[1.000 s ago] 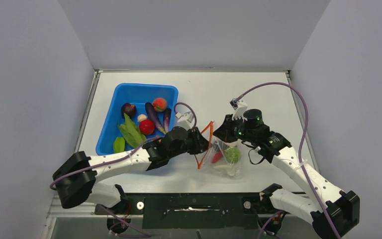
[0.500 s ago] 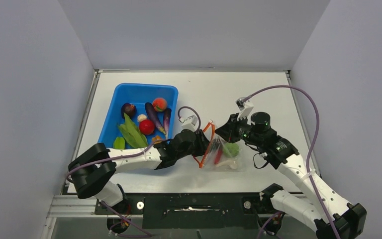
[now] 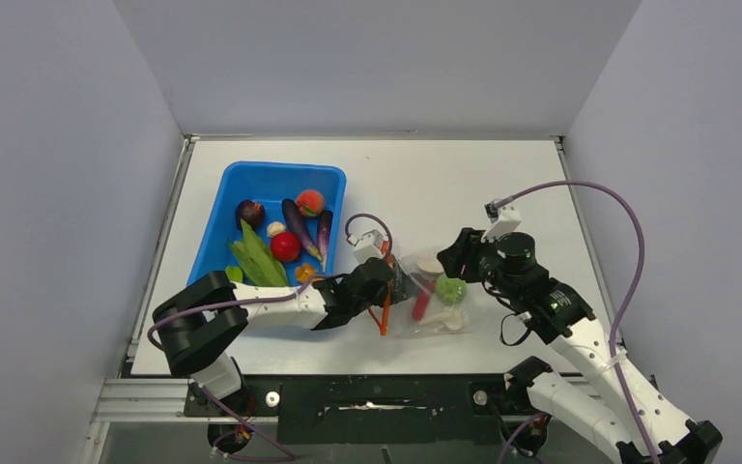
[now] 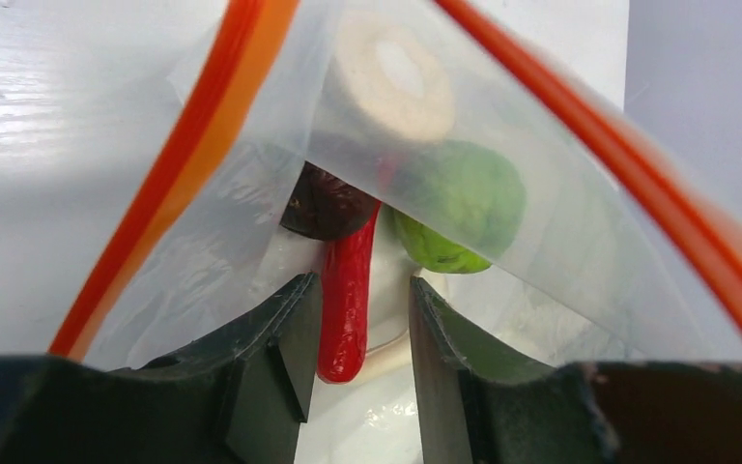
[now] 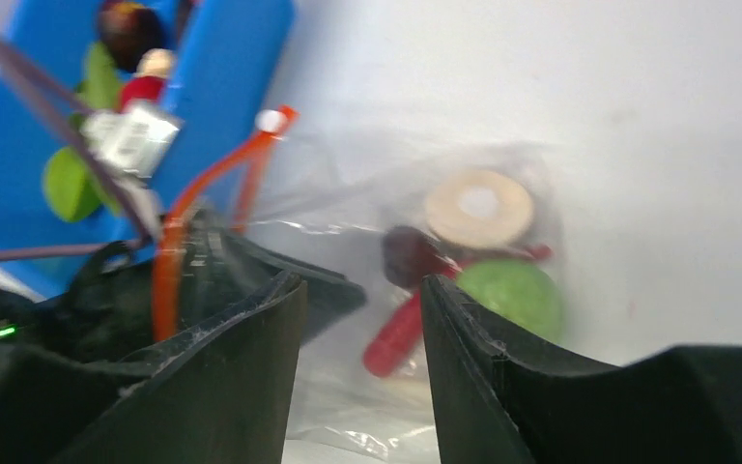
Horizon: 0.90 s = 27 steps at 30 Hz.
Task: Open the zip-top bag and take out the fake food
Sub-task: Pick up the fake fruit from the zipper food storage bag.
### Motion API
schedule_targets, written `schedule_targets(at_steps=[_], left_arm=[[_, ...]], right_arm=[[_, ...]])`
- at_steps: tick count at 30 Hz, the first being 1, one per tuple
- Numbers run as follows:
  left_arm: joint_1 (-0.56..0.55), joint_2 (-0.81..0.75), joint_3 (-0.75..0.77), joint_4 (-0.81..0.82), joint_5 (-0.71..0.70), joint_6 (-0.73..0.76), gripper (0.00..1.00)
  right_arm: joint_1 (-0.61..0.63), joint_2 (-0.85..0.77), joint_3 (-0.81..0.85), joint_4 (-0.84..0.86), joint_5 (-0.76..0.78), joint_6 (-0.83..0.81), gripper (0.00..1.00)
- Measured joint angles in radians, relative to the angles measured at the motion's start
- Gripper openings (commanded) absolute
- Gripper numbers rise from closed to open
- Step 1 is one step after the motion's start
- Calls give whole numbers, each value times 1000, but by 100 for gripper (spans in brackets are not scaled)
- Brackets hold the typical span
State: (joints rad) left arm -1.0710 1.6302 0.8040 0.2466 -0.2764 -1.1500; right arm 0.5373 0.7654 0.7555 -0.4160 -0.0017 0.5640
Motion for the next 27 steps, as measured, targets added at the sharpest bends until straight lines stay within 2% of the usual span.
schedule_targets(at_steps=[2,5,12,17,24,27], left_arm=[[0,-5,-10,-1,-10,0,38],[0,-16,-28,-7,-19,1,40],[0,-16,-29,-15,-34,1,52],[0,-12,-14,-11,-43,0,55],[57,55,18,90,47,0,55],[90,86,26,85,59,-3,56]], right_arm=[[-10,0,-24,-51,67,25,46],[-51,19,-72,-95,91,47,43],[-186,159,-141,-89,-31,58,35],[-196,257,-140,-78,-78,50,35],[-196,256,-140,-61,-96,46,34],[-196,255,-140,-56,-101,47,34]])
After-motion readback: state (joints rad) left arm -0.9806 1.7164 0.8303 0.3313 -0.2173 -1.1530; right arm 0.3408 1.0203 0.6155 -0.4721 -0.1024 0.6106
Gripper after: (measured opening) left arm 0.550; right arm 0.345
